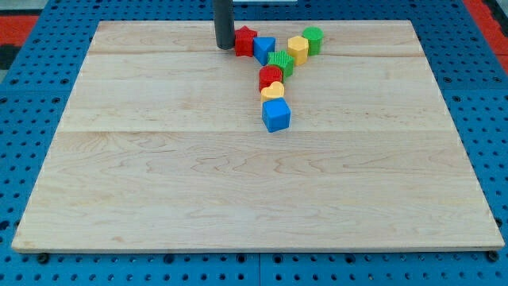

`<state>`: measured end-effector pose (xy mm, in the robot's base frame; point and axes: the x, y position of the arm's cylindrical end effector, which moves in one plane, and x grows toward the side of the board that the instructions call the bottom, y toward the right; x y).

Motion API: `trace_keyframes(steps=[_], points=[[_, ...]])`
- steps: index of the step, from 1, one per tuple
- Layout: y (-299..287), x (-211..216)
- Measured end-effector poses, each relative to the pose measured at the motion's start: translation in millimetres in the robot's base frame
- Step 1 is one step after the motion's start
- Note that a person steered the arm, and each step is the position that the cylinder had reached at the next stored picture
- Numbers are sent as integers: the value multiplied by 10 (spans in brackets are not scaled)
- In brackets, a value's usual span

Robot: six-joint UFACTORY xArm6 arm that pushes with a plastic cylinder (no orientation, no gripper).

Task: Move yellow heart a bit right

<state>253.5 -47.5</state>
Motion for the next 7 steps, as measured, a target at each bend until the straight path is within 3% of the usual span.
trace_keyframes(steps=[2,5,7], points=[[-77,11],[-89,896],[274,1161]])
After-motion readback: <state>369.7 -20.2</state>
